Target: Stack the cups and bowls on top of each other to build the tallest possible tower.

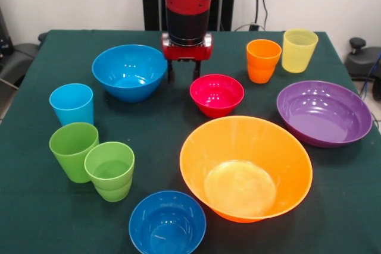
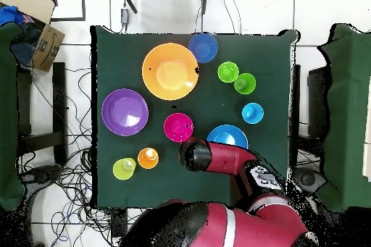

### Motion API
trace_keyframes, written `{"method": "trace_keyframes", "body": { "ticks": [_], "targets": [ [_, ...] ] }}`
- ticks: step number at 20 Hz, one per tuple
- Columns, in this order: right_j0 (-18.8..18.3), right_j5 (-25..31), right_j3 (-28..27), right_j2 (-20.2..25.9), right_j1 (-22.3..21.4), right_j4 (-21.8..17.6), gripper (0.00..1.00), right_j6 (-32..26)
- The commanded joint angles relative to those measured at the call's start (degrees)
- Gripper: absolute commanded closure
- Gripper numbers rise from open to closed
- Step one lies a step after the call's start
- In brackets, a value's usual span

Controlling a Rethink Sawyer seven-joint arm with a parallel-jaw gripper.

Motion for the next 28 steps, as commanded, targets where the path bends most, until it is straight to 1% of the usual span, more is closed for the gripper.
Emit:
{"method": "trace_keyframes", "body": {
  "ticks": [1,6,16,20,24,28],
  "targets": [
    [-0.74,8.63,-3.45,7.12,-0.98,-1.3,0.0,-0.53],
    [-1.13,9.32,-3.57,7.72,-0.84,-1.66,0.0,-0.39],
    [-2.94,11.39,-3.29,10.32,-1.83,-0.95,0.0,-0.43],
    [-2.91,11.89,-3.43,10.62,-2.3,-1.03,0.0,-0.24],
    [-3.35,11.53,-2.02,10.76,-2.82,-1.55,0.0,-0.16],
    [-2.48,12.89,-0.13,9.68,-3.84,-1.8,0.0,0.38]
  ]
}}
